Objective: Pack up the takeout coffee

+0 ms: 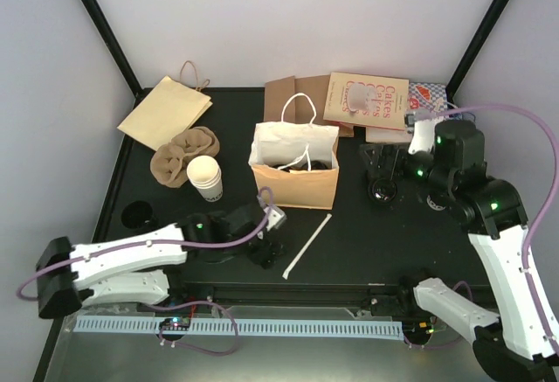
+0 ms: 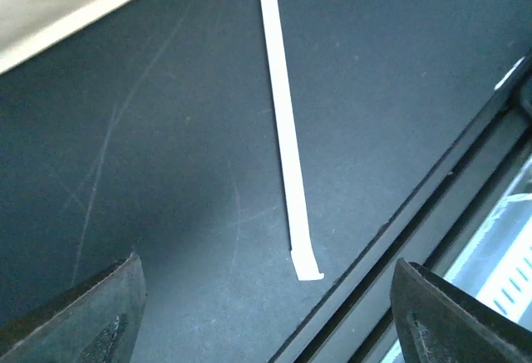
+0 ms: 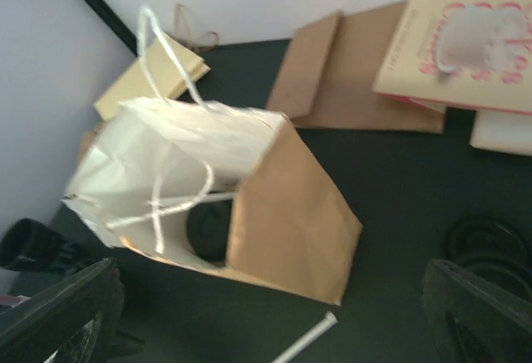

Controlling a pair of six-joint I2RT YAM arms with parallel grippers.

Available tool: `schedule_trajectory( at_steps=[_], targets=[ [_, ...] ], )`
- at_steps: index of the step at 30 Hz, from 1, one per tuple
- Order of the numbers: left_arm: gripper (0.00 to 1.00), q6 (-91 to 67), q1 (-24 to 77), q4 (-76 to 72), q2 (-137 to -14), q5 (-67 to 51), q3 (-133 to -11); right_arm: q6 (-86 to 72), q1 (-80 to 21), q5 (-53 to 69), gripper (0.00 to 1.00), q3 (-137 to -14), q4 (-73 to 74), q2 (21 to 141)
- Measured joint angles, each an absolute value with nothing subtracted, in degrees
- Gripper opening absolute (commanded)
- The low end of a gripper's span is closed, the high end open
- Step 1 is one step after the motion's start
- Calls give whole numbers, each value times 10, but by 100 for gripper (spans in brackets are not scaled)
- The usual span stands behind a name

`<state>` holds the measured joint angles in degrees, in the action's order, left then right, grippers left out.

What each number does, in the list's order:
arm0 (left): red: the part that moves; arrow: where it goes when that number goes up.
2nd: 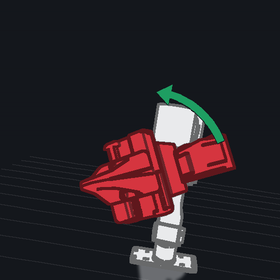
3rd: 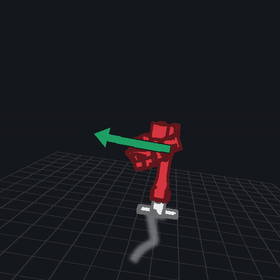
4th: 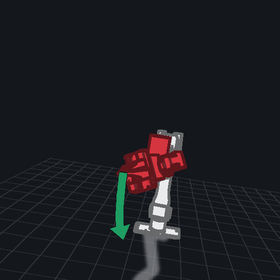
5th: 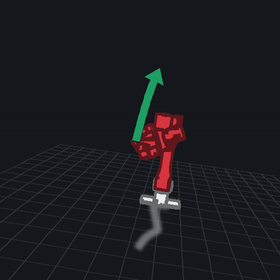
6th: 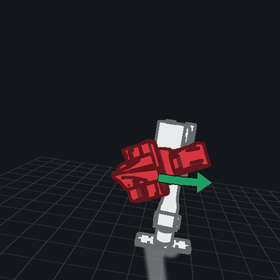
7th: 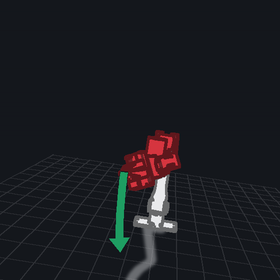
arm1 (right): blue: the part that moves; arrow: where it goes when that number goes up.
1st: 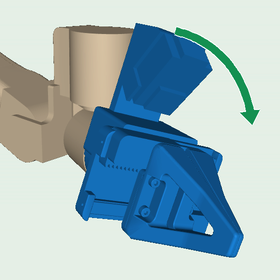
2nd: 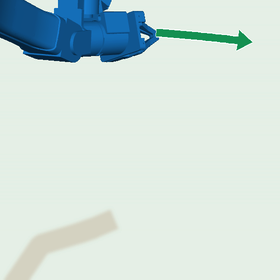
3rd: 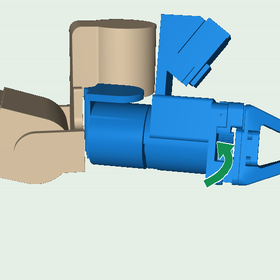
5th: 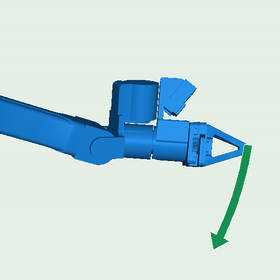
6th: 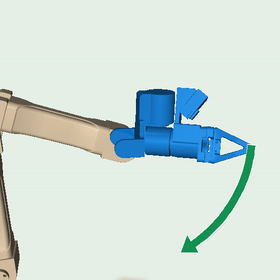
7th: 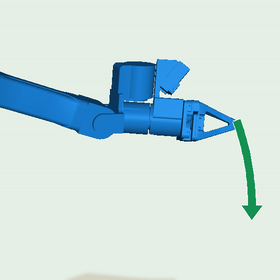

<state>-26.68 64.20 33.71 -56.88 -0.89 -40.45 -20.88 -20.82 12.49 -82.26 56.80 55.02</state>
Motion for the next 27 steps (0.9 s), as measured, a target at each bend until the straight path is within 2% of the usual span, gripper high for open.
schedule_trajectory(
  at_steps=[8,19,27],
  targets=[
    [70,-319,710,323,-736,30,-462,-211,-208,35,100,-741,577,512],
    [59,-387,766,297,-906,32,-505,-211,-208,-12,100,-714,581,472],
    [37,-407,766,295,-945,33,-510,-211,-208,-14,100,-687,584,456]
  ],
)
